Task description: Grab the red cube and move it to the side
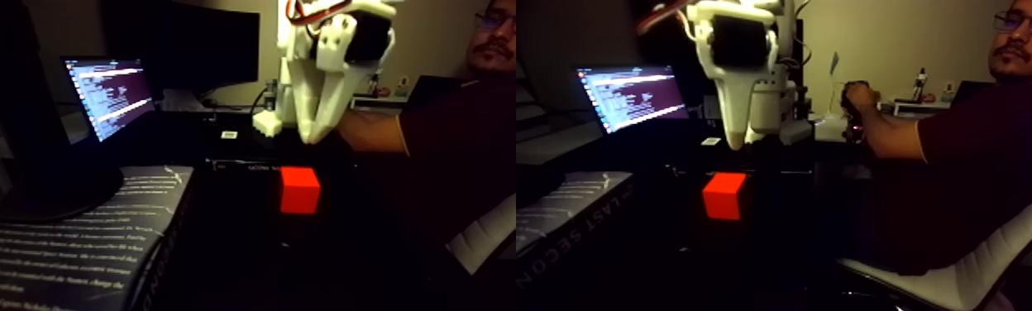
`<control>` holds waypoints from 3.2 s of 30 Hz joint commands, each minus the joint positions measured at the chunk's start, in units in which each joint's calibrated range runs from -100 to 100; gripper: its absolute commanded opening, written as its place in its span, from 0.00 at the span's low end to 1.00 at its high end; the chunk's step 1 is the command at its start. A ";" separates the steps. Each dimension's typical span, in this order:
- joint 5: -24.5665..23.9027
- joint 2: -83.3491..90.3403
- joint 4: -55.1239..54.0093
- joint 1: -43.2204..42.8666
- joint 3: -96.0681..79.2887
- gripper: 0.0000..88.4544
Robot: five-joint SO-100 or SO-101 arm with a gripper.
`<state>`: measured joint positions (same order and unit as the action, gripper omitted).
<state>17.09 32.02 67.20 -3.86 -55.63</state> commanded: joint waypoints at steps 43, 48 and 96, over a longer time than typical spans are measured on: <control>10.56 -9.49 -2.08 4.28 7.42 0.01; 14.55 -11.34 -2.08 4.28 7.42 0.01; 26.47 -18.23 10.34 5.03 19.48 0.33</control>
<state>43.73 13.93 77.89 0.85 -38.11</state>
